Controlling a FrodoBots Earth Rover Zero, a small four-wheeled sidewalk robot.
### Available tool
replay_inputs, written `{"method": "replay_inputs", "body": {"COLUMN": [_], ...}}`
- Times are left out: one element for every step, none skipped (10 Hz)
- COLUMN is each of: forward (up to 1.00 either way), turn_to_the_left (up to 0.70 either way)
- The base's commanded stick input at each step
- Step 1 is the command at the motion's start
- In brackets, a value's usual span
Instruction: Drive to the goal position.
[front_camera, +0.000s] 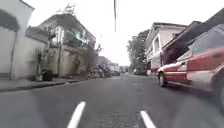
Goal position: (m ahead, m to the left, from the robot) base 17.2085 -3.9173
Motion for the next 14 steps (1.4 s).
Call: {"method": "replay_inputs", "body": {"forward": [0.70,0.70,0.70,0.70,0.70,0.70,0.70,0.70,0.70,0.70,0.70,0.70,0.70,0.70], "turn_to_the_left": [0.00,0.00,0.00,0.00,0.00,0.00,0.00,0.00,0.00,0.00,0.00,-0.27,-0.35,-0.35]}}
